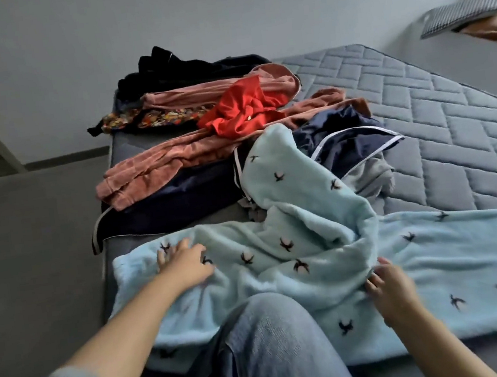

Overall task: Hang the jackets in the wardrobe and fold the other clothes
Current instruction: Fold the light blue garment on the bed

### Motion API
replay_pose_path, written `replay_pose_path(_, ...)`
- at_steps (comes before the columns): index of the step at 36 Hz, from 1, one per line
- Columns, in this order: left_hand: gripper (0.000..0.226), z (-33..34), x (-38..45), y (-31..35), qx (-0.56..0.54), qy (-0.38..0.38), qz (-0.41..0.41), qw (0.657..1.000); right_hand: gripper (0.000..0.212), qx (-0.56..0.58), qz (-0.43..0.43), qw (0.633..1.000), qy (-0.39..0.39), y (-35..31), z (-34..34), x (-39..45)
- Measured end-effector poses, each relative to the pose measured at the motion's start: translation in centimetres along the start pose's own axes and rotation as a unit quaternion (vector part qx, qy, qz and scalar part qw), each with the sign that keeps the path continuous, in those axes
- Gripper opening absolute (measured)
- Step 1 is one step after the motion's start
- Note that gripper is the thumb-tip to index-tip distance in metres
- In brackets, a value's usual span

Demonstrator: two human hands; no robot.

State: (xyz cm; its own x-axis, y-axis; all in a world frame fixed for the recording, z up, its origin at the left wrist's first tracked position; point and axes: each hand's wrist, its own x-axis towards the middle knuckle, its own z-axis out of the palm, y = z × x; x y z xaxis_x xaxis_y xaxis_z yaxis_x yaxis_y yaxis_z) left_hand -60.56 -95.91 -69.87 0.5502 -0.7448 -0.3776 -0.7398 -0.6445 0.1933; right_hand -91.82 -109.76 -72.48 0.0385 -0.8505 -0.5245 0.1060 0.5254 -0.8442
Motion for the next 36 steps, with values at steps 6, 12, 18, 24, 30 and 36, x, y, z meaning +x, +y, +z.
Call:
replay_pose_path(6,0.033,-1.8,0.1,7.3,-0.132,0.027,0.126,0.983,0.025,-0.136,-0.121,0.983,0.017,-5.6,0.4,2.0)
replay_pose_path(12,0.030,-2.4,0.3,12.9,-0.164,0.007,0.178,0.970,0.056,-0.344,-0.255,0.902,-0.056,-10.6,5.8,6.4)
replay_pose_path(18,0.039,-1.5,0.3,14.4,-0.175,-0.003,0.181,0.968,0.030,-0.431,-0.248,0.865,-0.072,-10.6,8.6,8.8)
replay_pose_path(24,0.079,-1.1,0.0,15.6,-0.279,-0.022,0.216,0.935,0.035,-0.086,-0.376,0.921,0.047,-12.6,2.2,4.6)
replay_pose_path(30,0.075,0.3,-0.4,21.6,-0.275,-0.083,0.270,0.919,0.017,0.087,-0.166,0.967,0.175,-7.5,-11.5,3.6)
replay_pose_path(36,0.067,4.3,-0.9,26.9,-0.137,-0.136,0.284,0.939,0.010,0.111,0.027,0.990,0.082,-4.1,-18.5,2.6)
